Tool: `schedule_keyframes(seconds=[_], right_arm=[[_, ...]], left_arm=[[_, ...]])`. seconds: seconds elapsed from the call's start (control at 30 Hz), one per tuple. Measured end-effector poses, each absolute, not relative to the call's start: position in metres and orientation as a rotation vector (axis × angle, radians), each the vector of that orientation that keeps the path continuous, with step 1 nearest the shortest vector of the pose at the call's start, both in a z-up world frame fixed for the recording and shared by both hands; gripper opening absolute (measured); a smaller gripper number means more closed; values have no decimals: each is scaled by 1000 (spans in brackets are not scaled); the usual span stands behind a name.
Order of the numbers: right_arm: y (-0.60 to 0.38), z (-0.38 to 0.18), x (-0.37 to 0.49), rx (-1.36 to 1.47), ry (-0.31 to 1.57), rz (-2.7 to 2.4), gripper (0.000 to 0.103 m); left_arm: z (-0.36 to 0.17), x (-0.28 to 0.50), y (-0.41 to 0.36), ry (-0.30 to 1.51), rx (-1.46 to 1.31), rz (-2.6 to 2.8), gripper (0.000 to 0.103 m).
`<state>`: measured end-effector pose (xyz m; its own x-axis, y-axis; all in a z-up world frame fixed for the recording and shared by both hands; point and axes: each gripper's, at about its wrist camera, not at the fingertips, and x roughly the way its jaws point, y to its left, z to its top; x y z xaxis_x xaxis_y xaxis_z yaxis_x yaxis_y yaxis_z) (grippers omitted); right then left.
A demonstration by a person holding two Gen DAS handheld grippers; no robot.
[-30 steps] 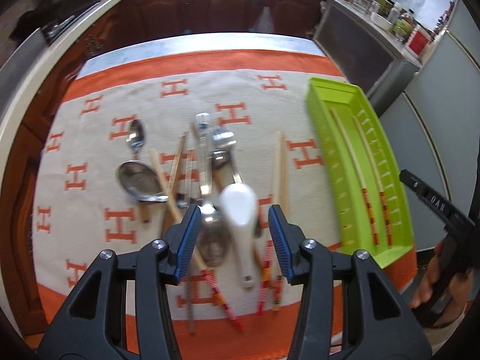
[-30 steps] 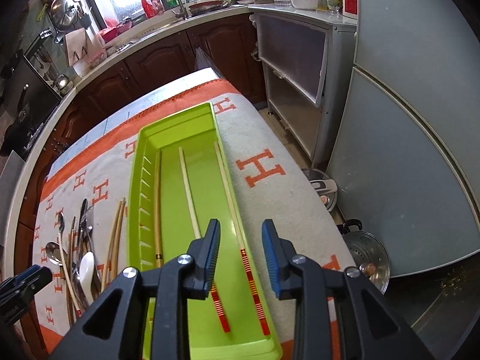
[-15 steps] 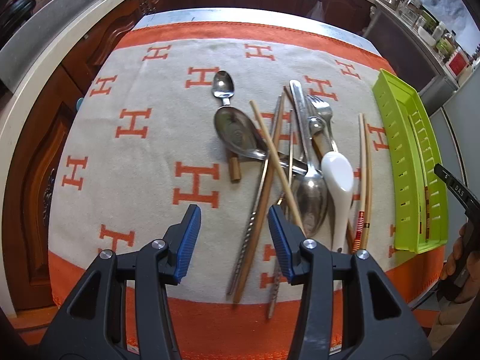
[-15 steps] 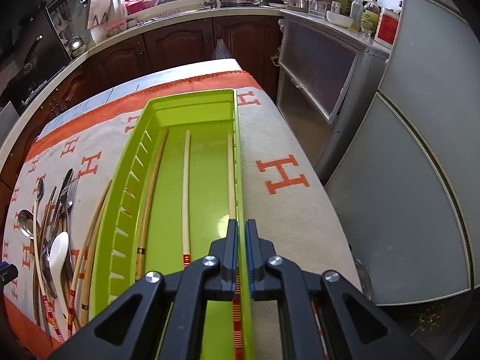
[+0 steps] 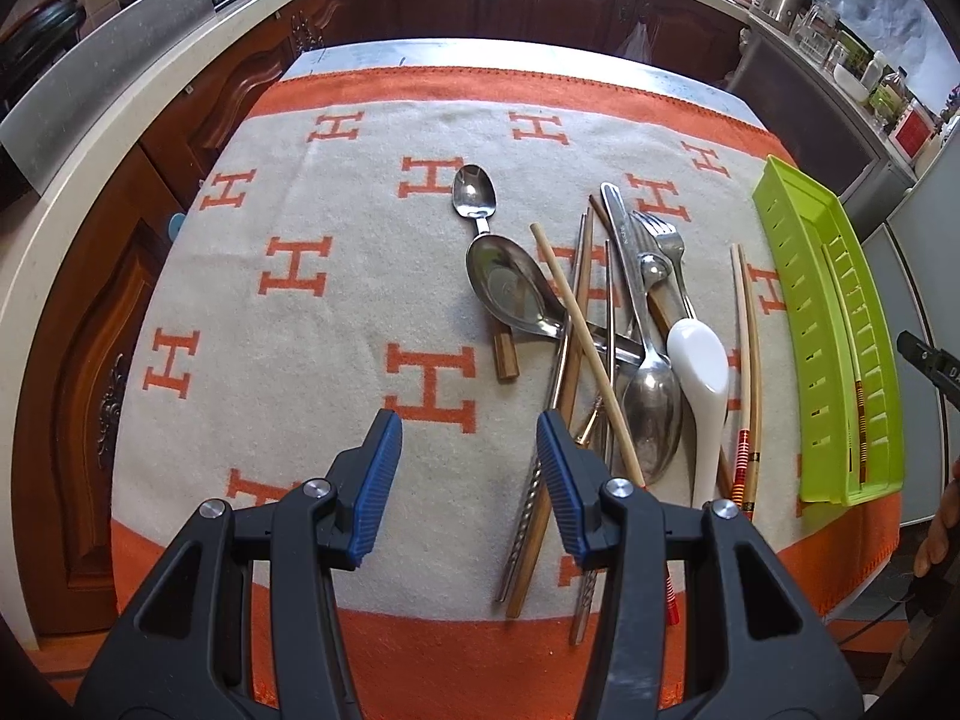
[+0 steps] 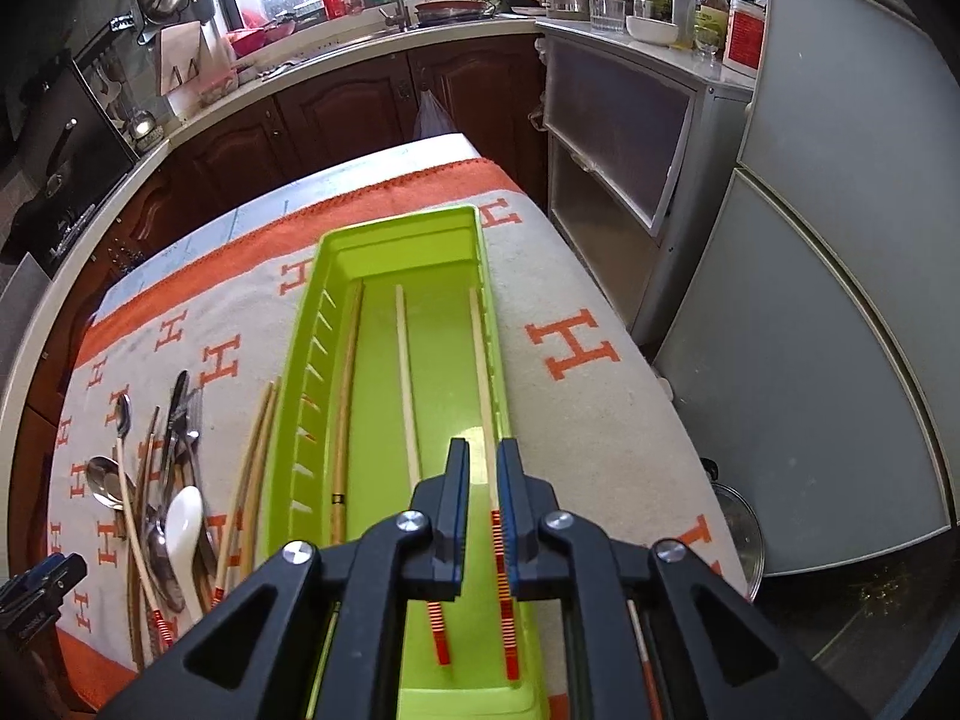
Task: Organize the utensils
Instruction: 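Grasp a plain wooden chopstick from the pile with the right gripper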
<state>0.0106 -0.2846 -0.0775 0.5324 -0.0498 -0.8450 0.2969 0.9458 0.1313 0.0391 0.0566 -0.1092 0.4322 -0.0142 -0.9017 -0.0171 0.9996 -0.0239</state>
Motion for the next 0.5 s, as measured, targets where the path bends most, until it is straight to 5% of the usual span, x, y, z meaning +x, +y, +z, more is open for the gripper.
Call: schedule_keyframes(seconds=[0.5], right_arm=[[-179,-83,2,334,1149,162,9]], left_arm=[[-94,18,41,1031,-6,-115,44]])
